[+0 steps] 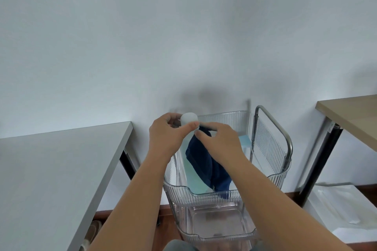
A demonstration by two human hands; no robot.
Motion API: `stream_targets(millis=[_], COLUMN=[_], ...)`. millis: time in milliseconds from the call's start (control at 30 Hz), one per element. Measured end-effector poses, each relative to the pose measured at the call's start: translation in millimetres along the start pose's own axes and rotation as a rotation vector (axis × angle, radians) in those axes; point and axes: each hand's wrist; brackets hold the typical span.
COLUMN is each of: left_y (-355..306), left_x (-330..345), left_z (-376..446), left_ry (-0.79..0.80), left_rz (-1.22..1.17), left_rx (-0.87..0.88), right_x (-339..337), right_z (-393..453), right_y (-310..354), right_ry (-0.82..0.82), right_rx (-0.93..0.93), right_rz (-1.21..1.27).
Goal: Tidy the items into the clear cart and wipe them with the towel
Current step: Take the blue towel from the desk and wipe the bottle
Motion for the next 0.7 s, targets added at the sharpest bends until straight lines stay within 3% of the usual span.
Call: stream_targets(millis=[233,533,700], left_y=[-1.8,-3.8,-6.0], left_x=[-2.8,-6.1,-9.2], left_z=[-1.2,1.6,-0.7], left_ry=[0.021,0.073,0.131], left_rz=[0.018,0.044,0.055], left_rx=[0.001,0.012,0.004], right_x=[6.8,-7.7,-14.4], right_z=[-7.6,11.2,21.5], right_y=[-5.2,-15.9,-19.7], right_ry=[-0.045,0.141,0.295], right_rx=[0.078,-0.009,-0.069], right_rz=[0.224,0.369,0.272])
Point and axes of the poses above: each hand's wrist, its own z-axis towards the middle knuckle, its own x-axis out of the palm, y = z × x, and after that the axes turned 11 degrees about -x, right-handed
